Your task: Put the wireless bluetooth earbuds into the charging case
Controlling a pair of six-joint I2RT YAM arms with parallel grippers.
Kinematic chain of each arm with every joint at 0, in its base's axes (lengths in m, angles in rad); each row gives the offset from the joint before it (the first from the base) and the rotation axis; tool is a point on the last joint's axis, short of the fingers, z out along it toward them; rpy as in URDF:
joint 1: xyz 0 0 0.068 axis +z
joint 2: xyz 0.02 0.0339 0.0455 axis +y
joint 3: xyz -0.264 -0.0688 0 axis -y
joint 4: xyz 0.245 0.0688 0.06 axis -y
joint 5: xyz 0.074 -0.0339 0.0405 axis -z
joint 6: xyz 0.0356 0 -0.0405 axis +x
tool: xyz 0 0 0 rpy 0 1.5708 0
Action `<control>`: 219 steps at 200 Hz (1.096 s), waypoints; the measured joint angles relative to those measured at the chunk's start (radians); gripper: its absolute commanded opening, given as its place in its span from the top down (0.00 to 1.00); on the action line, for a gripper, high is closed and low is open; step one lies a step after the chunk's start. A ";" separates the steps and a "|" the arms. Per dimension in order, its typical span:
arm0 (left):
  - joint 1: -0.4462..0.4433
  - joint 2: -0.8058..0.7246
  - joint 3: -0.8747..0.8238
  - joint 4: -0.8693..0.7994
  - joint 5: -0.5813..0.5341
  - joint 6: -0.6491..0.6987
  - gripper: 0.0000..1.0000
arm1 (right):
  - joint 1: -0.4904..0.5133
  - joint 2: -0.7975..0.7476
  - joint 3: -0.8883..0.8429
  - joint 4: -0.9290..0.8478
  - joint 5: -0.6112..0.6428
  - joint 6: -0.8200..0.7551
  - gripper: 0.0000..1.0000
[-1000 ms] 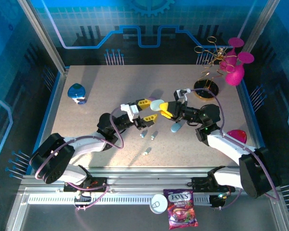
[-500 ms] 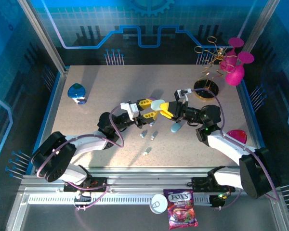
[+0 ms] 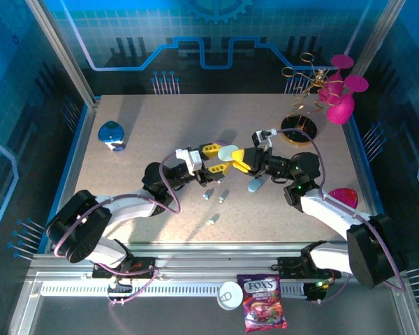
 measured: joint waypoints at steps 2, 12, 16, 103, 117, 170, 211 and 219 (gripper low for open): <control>0.000 0.001 0.001 0.000 0.000 0.000 0.57 | 0.000 0.000 0.000 0.000 0.000 0.000 0.84; 0.001 0.004 0.003 0.001 0.002 -0.006 0.62 | 0.002 0.000 0.000 0.001 0.001 0.000 0.83; 0.001 0.004 0.003 0.001 0.002 -0.004 0.64 | 0.002 0.000 0.000 0.002 0.003 0.000 0.82; 0.000 0.001 0.005 -0.040 0.019 -0.027 0.79 | -0.003 -0.015 -0.006 -0.069 0.012 -0.085 0.29; 0.003 -0.014 0.005 -0.093 0.014 -0.049 0.79 | -0.011 -0.040 -0.007 -0.139 0.018 -0.146 0.23; 0.064 -0.125 0.007 -0.296 0.029 -0.167 0.80 | -0.031 -0.236 0.053 -0.662 0.082 -0.679 0.12; 0.110 -0.134 0.012 -0.359 0.134 -0.277 0.83 | -0.009 -0.342 0.219 -1.104 0.223 -1.273 0.12; 0.111 -0.134 0.012 -0.361 0.157 -0.289 0.83 | 0.002 -0.346 0.244 -1.154 0.243 -1.353 0.12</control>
